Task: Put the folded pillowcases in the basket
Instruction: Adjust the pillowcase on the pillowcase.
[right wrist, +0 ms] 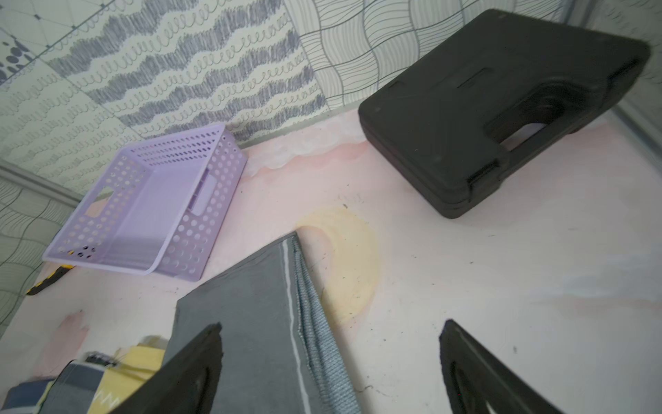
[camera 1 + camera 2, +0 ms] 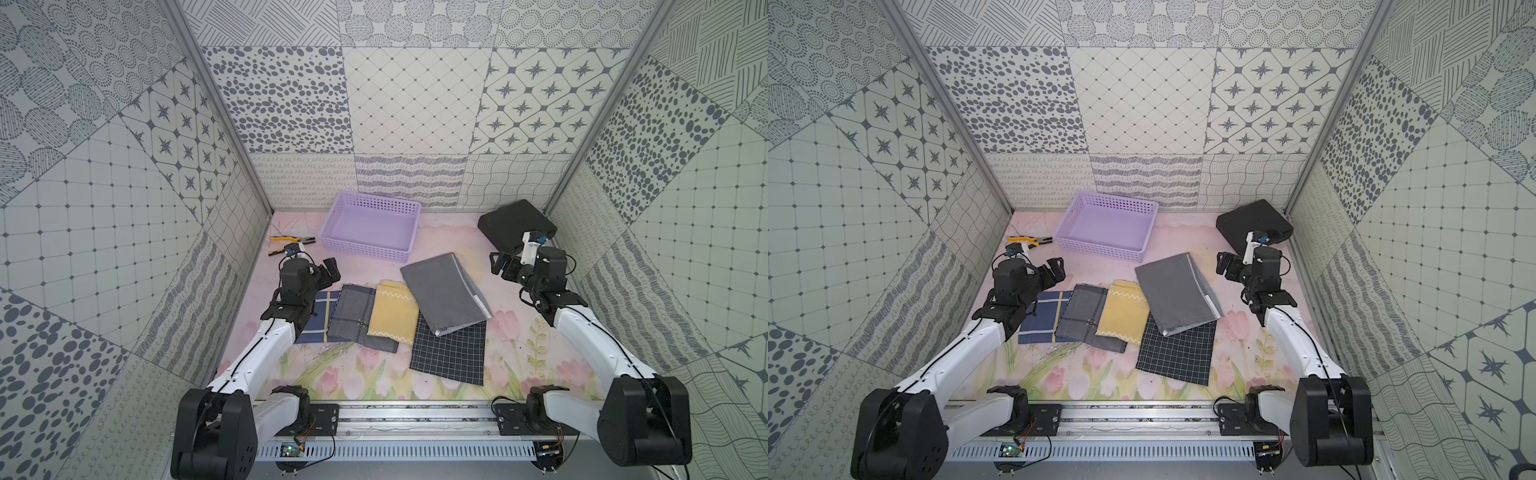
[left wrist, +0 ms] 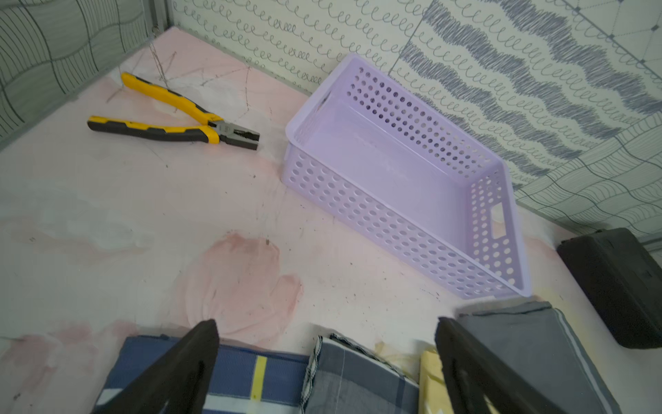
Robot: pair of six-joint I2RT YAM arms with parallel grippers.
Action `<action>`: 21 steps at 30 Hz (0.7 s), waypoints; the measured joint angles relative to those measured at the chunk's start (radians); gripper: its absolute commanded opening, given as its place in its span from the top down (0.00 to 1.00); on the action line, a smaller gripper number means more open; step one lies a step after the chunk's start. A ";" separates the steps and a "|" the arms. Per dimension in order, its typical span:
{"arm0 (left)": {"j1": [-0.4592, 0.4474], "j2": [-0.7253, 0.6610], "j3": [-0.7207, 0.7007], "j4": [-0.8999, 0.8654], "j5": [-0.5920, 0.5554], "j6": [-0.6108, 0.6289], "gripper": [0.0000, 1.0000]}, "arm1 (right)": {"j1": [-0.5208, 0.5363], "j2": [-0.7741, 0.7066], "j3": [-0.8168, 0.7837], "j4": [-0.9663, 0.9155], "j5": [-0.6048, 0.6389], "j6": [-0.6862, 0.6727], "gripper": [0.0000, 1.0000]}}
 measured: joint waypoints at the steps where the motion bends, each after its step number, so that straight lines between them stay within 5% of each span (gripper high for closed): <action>1: -0.002 -0.007 -0.002 -0.015 0.014 -0.009 0.00 | 0.036 0.011 0.021 -0.023 0.005 -0.003 0.03; 12: -0.119 -0.096 -0.029 -0.160 0.159 -0.098 0.00 | 0.512 0.225 0.219 -0.217 0.209 -0.058 0.05; 21: -0.141 -0.188 -0.094 -0.209 0.257 -0.156 0.00 | 0.714 0.451 0.383 -0.332 0.374 -0.084 0.11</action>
